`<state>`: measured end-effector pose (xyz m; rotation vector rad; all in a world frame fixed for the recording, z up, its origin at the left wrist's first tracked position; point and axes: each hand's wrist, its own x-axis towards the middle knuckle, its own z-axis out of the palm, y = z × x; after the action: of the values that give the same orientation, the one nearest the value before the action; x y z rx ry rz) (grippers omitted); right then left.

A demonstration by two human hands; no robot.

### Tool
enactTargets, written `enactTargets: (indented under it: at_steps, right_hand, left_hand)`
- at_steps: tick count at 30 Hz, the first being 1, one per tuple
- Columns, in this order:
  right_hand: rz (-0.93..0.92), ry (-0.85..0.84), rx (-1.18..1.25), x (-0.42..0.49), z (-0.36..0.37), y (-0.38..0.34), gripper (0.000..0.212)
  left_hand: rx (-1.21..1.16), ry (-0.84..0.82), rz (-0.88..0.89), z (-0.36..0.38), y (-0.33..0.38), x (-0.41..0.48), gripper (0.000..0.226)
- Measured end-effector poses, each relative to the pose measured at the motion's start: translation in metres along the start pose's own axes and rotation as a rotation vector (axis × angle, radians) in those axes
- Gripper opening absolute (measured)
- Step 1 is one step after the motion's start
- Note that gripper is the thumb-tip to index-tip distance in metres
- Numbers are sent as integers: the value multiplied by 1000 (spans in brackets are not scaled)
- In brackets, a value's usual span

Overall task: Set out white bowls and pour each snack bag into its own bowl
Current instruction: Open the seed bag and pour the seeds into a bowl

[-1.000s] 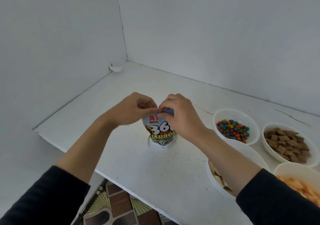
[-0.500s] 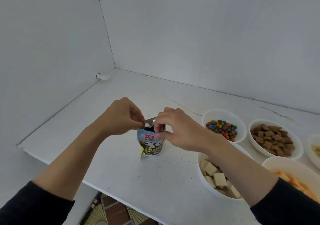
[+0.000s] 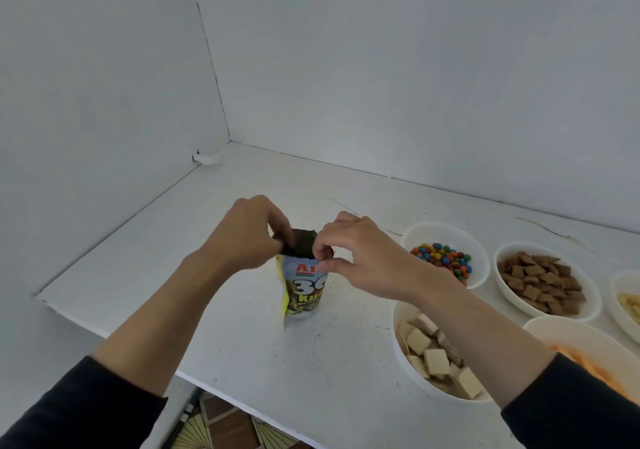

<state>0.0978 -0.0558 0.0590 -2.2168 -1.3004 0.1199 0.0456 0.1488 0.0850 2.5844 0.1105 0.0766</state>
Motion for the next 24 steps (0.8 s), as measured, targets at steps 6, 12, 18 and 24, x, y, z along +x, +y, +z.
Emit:
enactTargets:
  at_steps: [6,12,18,24]
  right_hand:
    - [-22,43,-81,-1,-8,-4,10]
    - [-50,104,-272,-5,0,-1,17]
    - [63,345,14,-8,-11,3,12]
    - [94,704,84,-15,-45,9,10]
  left_hand:
    - [-374,119,-57,8,-2,-1,34]
    - [-761,85,-58,29,1,-2,23]
    - [-832,75,14,45,11,-13,33]
    - [-981,14,60,69,29,-11,47]
